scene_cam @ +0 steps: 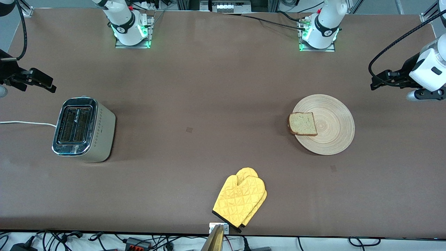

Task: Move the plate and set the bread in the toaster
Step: 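Move the left gripper toward the bamboo plate's rim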

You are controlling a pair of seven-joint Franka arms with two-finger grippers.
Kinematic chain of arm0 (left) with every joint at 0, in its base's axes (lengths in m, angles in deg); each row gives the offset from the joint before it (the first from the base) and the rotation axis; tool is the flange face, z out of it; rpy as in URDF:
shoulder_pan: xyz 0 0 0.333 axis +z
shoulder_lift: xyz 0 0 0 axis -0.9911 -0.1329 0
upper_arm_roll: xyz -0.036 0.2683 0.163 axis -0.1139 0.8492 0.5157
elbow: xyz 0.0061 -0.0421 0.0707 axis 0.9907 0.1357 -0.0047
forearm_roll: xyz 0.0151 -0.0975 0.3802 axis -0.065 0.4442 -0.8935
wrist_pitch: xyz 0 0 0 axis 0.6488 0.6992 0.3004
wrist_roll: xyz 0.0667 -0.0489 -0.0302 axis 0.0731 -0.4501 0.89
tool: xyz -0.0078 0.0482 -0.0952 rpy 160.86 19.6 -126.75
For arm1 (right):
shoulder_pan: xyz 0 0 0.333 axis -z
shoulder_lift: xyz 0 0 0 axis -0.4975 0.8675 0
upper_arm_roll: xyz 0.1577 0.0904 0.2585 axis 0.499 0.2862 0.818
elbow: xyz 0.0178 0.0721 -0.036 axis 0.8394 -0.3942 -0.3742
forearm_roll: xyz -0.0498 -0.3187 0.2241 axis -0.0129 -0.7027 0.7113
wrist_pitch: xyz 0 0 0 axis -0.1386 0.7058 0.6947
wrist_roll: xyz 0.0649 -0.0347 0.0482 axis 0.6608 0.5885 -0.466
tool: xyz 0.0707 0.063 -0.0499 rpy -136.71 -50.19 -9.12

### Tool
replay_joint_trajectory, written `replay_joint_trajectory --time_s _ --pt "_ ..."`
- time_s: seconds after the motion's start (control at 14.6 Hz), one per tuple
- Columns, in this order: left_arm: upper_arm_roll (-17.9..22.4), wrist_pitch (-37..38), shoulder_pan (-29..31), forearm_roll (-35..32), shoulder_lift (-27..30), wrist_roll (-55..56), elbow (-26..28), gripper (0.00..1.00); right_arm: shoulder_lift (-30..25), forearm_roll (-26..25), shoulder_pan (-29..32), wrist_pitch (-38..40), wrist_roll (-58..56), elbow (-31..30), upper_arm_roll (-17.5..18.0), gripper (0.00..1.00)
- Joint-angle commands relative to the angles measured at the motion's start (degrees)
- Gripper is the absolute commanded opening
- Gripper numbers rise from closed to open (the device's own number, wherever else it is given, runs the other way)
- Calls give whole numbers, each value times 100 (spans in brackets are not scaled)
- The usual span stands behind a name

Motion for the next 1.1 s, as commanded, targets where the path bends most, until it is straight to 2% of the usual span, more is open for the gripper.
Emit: replay_joint_trajectory --time_s 0.0,0.69,0.82,1.03 --pt "72 20 -46 79 130 -100 114 100 -86 11 20 36 -90 -53 13 100" --pt "125 11 85 79 -80 -169 52 100 -34 11 3 36 -125 -27 22 100" --pt "116 -7 347 123 -273 -580 43 100 -34 11 3 10 -108 -9 22 100" --pt "125 11 1059 754 -931 -1941 -202 100 45 29 20 -121 -37 26 22 100"
